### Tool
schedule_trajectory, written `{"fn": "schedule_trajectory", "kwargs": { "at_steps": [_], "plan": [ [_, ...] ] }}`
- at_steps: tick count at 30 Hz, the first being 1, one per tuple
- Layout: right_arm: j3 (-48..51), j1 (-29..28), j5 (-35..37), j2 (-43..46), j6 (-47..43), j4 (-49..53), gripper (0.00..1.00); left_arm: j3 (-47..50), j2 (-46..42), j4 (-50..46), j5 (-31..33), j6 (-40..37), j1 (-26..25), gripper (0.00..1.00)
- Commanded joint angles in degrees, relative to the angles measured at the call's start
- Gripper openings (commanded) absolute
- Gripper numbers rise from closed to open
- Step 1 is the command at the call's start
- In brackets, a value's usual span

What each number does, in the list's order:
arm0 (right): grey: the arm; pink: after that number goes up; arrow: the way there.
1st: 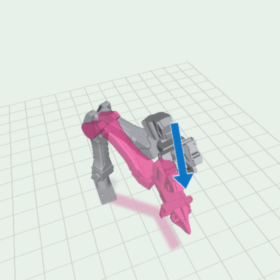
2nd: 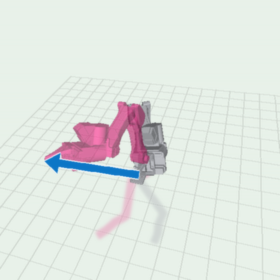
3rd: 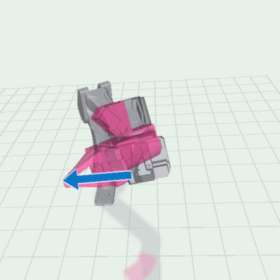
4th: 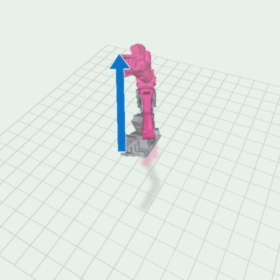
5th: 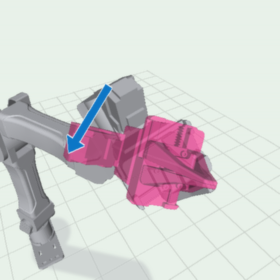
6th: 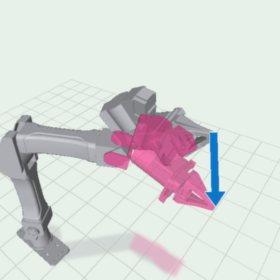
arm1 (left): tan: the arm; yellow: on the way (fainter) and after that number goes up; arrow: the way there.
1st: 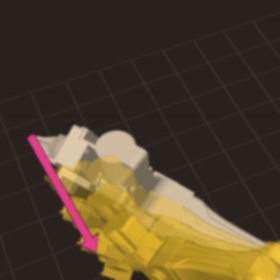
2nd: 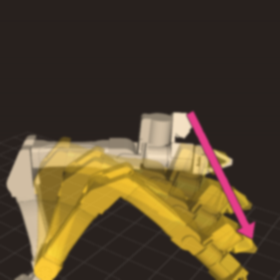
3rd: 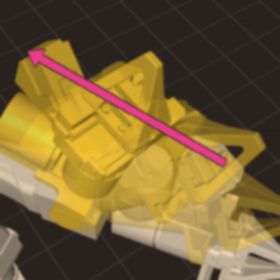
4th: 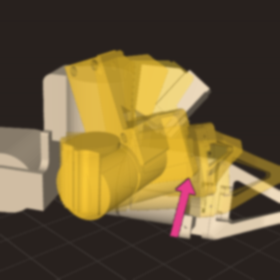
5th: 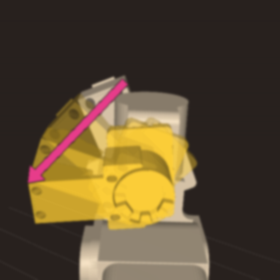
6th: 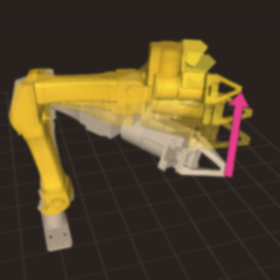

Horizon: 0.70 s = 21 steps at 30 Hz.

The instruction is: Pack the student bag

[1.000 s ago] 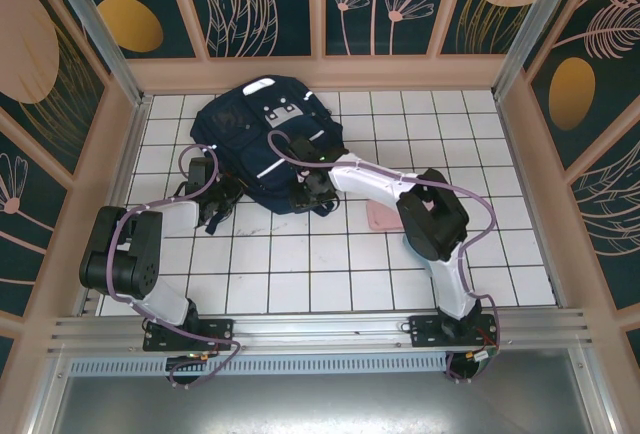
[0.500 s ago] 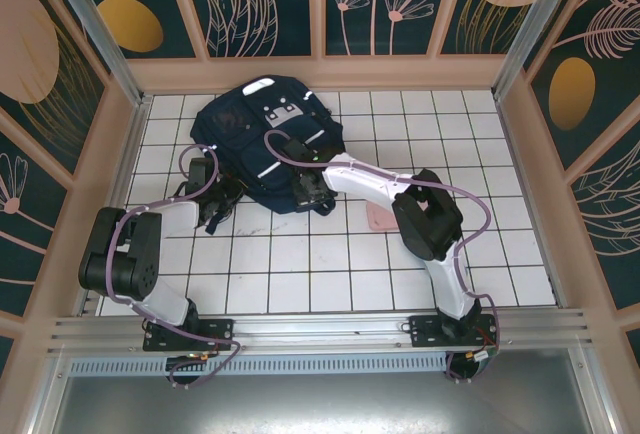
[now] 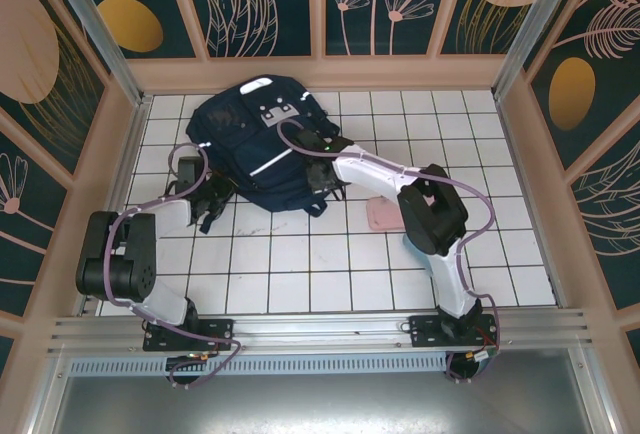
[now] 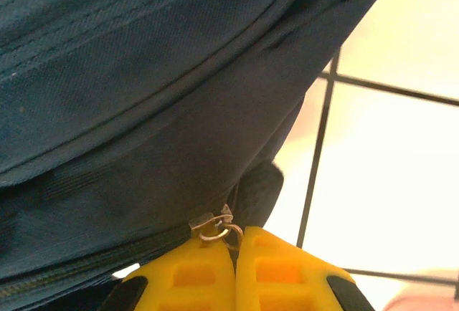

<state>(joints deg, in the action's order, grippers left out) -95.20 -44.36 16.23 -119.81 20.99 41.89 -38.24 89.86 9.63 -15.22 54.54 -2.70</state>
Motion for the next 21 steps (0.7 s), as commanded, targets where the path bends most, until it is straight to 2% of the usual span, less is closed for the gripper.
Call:
{"fn": "schedule_trajectory", "kwargs": {
  "at_steps": [1,6,9,11,14,17,21],
  "plan": [
    [0.92,3.34,-1.63,1.24,-4.83,-3.05,0.0,-2.7,-1.41,-2.66,9.31,-4.16,6.36,0.0],
    [-0.19,2.87,-12.4,0.97,-6.96,-6.31,0.0,-6.17,-0.04,-3.74,9.5,-5.2,9.02,0.0],
    [0.27,2.92,-16.78,1.08,-6.93,-7.46,0.07,-7.08,-0.04,-3.74,9.35,-4.24,9.12,0.01],
    [0.67,2.96,-18.75,1.13,-6.63,-7.71,0.13,-7.22,-0.36,-4.15,8.68,-3.85,9.11,0.19],
    [2.2,3.77,-22.2,1.72,-5.86,-9.0,0.23,-6.06,-1.87,-4.83,6.92,-3.55,9.11,0.38],
    [3.97,4.75,-25.59,2.42,-5.7,-10.91,0.29,-4.33,-4.06,-6.02,5.35,-3.56,9.07,0.46],
    [4.19,5.59,-27.92,1.46,-5.95,-11.31,0.32,-1.32,-6.68,-6.22,0.76,-2.72,8.94,0.49]
  ]
}}
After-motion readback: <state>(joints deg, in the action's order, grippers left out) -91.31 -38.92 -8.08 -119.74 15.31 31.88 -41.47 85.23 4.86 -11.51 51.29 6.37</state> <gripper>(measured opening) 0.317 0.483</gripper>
